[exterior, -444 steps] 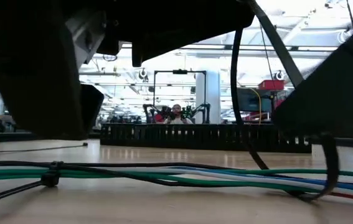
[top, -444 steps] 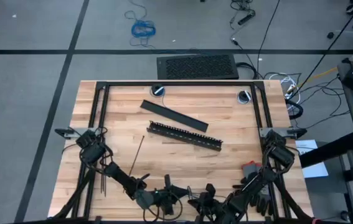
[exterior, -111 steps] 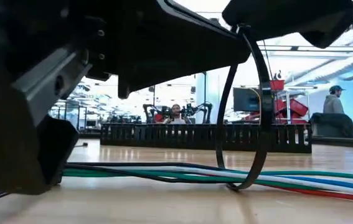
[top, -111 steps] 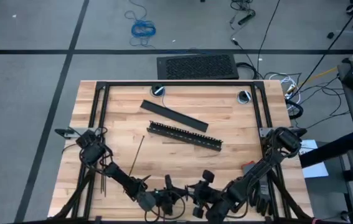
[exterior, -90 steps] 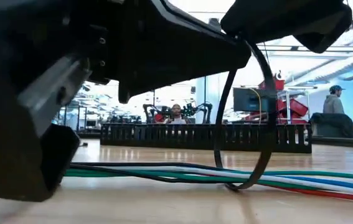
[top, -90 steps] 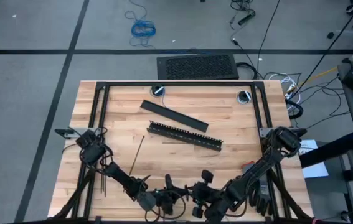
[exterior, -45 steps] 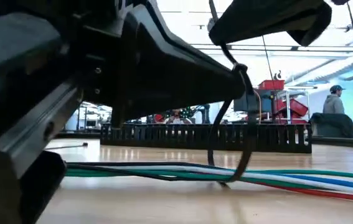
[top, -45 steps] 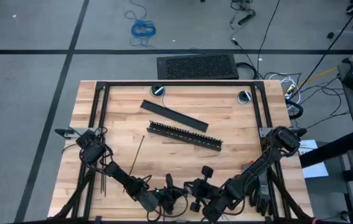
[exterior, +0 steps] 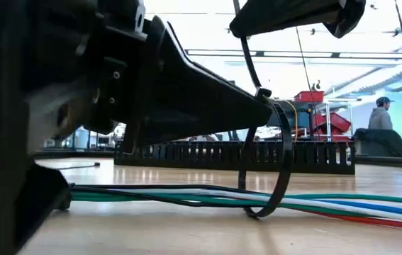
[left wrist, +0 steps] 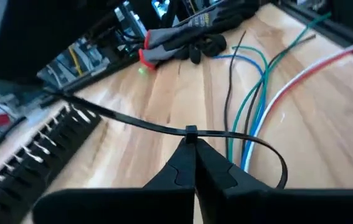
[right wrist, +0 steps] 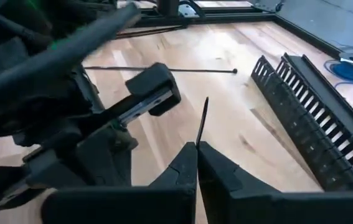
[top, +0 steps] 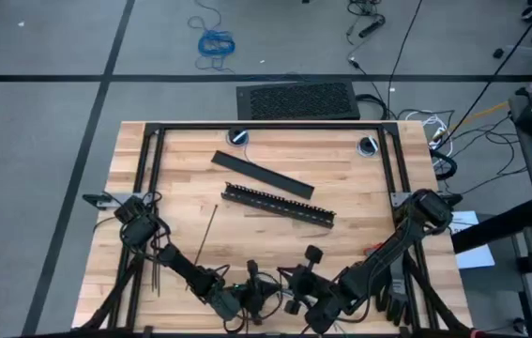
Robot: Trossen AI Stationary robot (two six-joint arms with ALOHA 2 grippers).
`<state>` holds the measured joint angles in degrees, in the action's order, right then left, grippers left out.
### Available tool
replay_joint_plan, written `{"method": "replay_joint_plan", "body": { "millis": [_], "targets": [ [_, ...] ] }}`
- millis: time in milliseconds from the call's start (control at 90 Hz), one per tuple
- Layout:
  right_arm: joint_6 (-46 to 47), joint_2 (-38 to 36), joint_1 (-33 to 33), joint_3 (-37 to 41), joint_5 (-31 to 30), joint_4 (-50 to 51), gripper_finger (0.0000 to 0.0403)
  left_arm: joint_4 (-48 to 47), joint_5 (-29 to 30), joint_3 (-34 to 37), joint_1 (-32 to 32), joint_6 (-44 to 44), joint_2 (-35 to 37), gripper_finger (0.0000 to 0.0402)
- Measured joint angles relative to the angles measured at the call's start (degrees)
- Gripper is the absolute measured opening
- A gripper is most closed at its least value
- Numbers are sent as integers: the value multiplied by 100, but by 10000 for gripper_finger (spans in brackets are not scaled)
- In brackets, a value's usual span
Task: Ziptie cables
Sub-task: Wrap the cable wires with the black zip tie
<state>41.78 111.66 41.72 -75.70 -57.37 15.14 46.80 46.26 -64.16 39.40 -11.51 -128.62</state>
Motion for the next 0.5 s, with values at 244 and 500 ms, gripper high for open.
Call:
{"method": "replay_joint_plan", "body": {
  "millis": [244,500],
  "targets": [
    [23,-3,75,0,-19,0,0,-1,-43,4,-52,528,-2,96],
    [33,-3,107,0,-184,19,0,0,-99,4,-38,701,2,169]
  ]
}}
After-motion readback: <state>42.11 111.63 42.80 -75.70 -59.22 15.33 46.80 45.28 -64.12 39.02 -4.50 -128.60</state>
